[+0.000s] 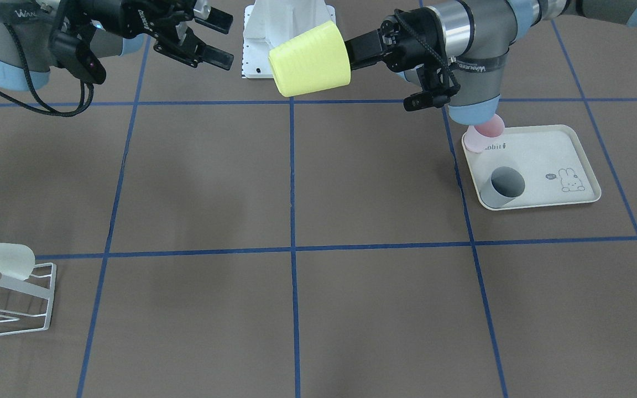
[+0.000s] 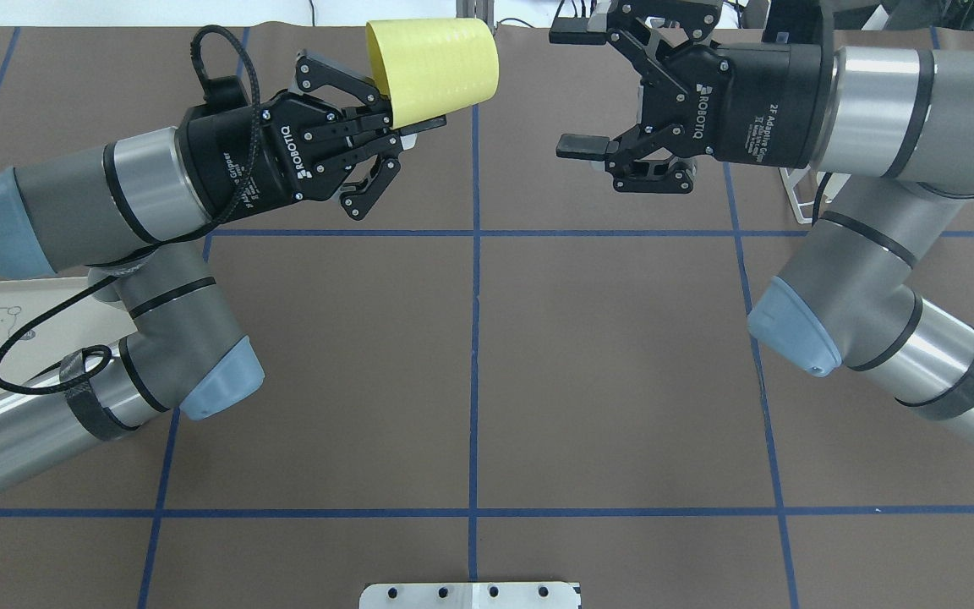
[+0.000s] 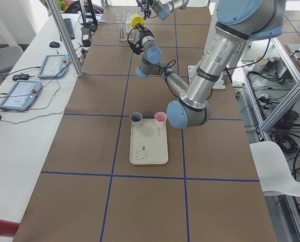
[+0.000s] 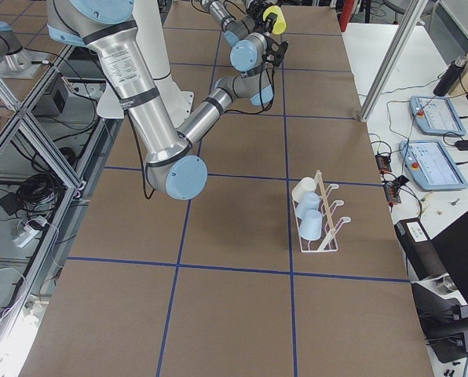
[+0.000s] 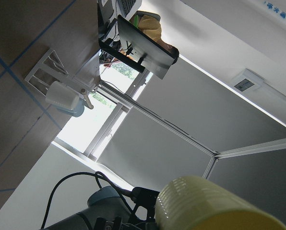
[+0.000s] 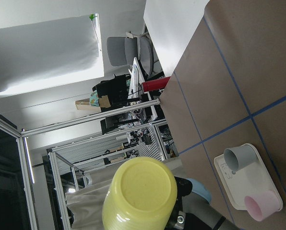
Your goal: Transfer IKEA cup to right arm and place on rack
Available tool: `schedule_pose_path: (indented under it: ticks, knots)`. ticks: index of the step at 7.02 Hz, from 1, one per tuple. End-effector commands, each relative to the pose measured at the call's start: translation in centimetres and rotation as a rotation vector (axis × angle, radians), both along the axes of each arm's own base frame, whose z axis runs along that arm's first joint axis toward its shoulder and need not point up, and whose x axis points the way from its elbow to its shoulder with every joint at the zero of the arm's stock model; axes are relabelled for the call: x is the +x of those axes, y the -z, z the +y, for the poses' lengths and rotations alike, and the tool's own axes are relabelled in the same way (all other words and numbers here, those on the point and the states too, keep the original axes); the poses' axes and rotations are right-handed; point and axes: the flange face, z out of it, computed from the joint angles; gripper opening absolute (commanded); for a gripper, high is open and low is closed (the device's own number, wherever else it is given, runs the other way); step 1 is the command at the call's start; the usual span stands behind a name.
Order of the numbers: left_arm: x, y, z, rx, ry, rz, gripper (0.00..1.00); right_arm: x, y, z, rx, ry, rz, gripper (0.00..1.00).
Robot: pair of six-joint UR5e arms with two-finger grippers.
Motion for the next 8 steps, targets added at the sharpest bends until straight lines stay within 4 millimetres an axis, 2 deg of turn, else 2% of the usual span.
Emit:
schedule_pose_path:
  ticks: [1, 8]
  knots:
    - [0.3, 1.1, 0.3, 0.006, -0.014, 0.018, 0.00, -0.6, 0.9, 0.3, 0.001, -0.007, -0.024, 0.98]
    - [1.6, 2.5, 1.6, 0.022, -0.048, 0.040, 0.00, -1.0, 1.3, 0.5, -0.010, -0.019, -0.044, 0.98]
